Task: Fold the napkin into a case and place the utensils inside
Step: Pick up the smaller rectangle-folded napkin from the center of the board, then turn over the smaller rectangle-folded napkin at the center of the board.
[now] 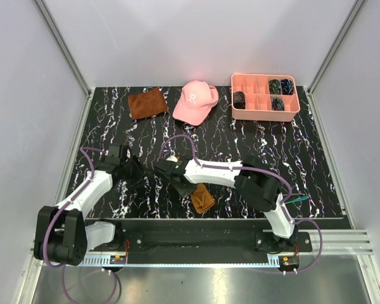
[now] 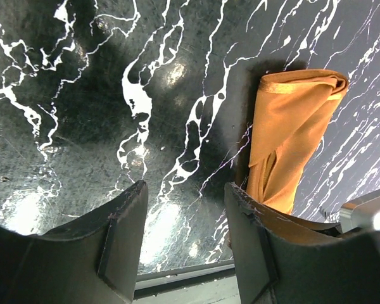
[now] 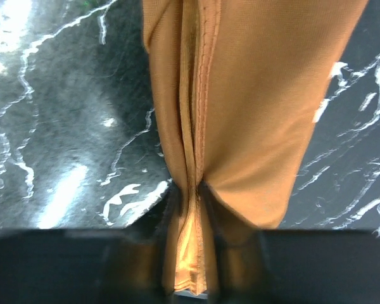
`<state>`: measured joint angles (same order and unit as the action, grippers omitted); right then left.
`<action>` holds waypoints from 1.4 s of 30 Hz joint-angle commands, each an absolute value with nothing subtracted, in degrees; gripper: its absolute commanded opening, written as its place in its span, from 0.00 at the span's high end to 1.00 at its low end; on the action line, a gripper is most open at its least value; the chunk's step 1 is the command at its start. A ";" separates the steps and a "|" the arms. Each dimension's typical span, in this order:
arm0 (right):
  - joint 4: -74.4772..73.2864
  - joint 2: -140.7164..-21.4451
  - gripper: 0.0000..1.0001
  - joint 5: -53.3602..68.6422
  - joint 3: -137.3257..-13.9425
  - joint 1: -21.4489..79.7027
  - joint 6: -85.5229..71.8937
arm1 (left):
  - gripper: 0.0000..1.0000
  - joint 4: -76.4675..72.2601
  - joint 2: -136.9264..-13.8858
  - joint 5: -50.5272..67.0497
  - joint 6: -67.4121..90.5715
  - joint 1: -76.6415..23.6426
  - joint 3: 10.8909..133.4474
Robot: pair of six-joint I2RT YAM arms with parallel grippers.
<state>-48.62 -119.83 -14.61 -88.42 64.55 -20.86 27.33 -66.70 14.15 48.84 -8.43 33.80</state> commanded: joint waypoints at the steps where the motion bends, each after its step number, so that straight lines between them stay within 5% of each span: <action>1: -50.80 -121.99 0.95 -18.63 -91.49 64.95 -21.97 | 0.46 26.19 -64.95 15.73 47.20 -7.38 32.87; 16: -41.41 -113.12 1.00 8.93 -93.35 63.90 -24.87 | 0.46 26.81 -58.19 16.61 44.91 -6.15 30.94; 29: -7.06 -108.28 1.00 36.20 -69.63 54.06 -35.50 | 0.50 33.66 -47.20 11.17 45.79 -6.15 31.90; 40: 0.53 -108.37 1.00 47.45 -61.00 43.43 -31.83 | 0.49 32.78 -51.23 14.85 41.93 -6.33 35.94; 42: -3.32 -109.33 0.89 50.78 -61.69 38.69 -29.11 | 0.48 31.64 -52.73 16.52 41.66 -6.59 35.95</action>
